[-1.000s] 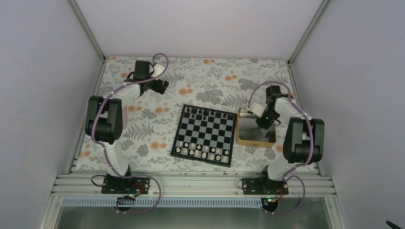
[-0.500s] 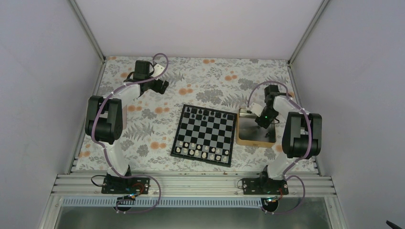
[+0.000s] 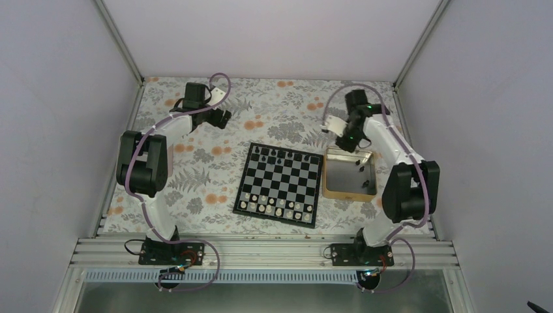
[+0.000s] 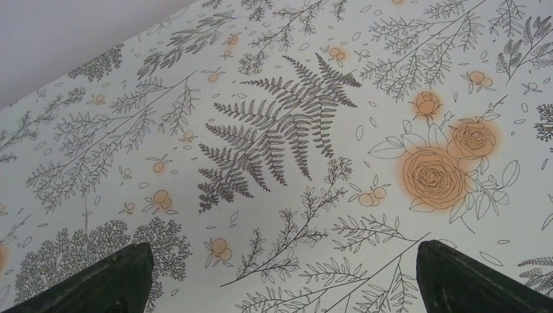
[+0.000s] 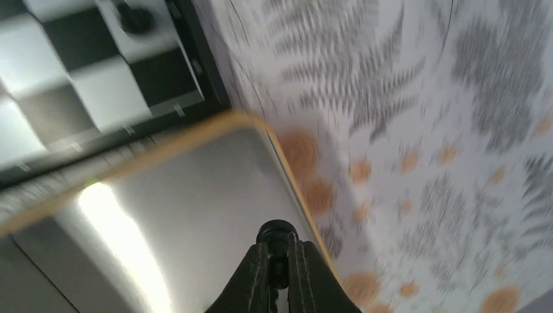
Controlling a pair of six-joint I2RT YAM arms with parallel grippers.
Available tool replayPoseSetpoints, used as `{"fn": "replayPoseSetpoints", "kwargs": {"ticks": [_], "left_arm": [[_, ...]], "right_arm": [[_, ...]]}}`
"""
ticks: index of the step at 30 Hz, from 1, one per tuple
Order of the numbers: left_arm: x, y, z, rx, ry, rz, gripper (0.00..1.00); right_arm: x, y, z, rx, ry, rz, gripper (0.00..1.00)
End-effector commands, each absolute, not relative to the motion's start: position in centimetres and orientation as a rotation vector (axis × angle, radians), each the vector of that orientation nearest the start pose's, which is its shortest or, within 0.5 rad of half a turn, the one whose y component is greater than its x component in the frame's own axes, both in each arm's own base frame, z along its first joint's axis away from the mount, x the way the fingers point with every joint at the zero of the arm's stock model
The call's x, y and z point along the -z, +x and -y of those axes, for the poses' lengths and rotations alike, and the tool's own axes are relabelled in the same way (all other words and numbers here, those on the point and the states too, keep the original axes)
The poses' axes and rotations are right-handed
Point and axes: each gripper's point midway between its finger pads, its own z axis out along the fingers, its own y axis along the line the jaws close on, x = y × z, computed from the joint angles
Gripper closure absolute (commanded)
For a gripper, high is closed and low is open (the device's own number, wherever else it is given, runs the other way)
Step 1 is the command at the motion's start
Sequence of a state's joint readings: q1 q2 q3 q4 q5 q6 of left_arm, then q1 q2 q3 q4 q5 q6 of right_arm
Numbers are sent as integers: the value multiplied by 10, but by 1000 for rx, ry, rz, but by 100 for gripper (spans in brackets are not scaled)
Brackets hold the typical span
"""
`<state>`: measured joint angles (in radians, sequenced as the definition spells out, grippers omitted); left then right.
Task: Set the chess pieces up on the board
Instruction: Place the chess piece on the chessboard.
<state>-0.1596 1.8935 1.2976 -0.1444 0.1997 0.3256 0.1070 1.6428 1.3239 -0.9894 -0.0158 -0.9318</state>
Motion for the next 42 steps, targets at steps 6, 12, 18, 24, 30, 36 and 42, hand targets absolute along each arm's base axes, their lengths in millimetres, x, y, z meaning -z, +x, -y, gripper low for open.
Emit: {"fn": "replayPoseSetpoints", "kwargs": {"ticks": [6, 12, 18, 24, 30, 36, 42], "left_arm": [[-120, 512, 118, 138, 653, -2177, 0], [-122, 513, 118, 137, 650, -2173, 0], [-122, 513, 118, 140, 650, -2172, 0], [-120, 512, 119, 143, 652, -2172, 0], [-120, 512, 118, 144, 652, -2172, 0], [-120, 512, 119, 145, 653, -2170, 0], [-120, 511, 119, 146, 653, -2171, 0]], "right_arm": [[-123, 350, -157, -5, -1728, -2322, 95], [-88, 336, -201, -95, -1890, -2265, 93], [-70, 330, -214, -133, -1958, -2250, 92], [-59, 325, -215, -152, -1993, -2262, 92], [-50, 320, -216, -171, -2012, -2275, 91], [-46, 318, -216, -170, -2026, -2282, 90], [-41, 318, -214, -158, -2032, -2293, 88]]}}
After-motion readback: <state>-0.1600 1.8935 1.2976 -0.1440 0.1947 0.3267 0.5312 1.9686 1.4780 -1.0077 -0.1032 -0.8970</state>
